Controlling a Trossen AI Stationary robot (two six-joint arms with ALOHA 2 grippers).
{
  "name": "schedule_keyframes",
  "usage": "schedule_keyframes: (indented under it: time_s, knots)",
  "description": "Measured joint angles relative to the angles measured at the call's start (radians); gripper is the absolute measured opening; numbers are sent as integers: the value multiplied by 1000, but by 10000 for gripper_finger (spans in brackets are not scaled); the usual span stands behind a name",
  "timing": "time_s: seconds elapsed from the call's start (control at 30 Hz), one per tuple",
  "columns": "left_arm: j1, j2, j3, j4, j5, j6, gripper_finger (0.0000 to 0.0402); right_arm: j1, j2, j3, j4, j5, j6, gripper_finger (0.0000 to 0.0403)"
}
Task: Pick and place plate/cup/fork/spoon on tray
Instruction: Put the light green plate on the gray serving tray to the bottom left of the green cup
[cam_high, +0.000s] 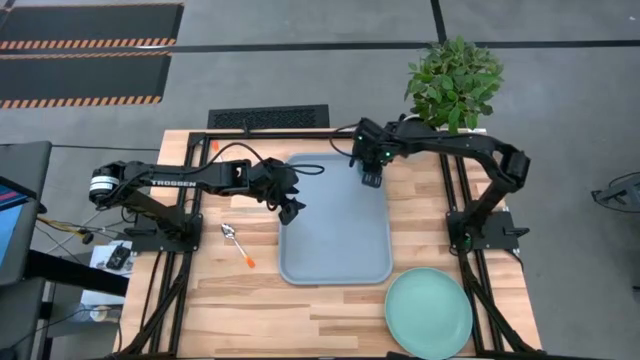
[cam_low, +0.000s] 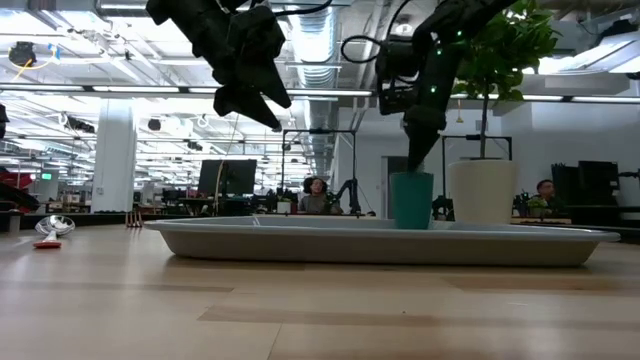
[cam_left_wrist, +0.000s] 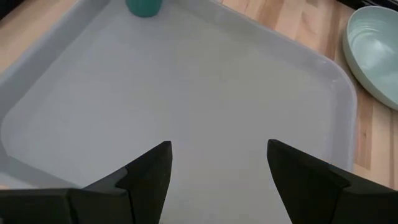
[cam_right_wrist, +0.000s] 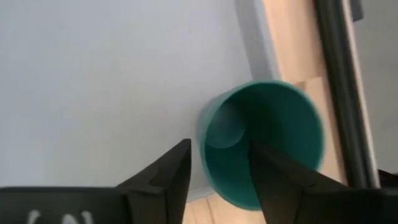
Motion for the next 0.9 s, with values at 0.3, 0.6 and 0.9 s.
schedule_keyframes:
  time_s: [0.3, 0.6, 0.9]
  knots:
    - [2, -7, 0, -1, 2, -25, 251, 3, -144, 100, -93, -8, 38, 211]
    - [20, -133, 0, -96, 62, -20, 251, 103, -384, 59, -448, -234, 328, 211]
    - [37, -291, 0, -125, 94, -14, 251, 410, -609, -258, -411, -242, 731, 212]
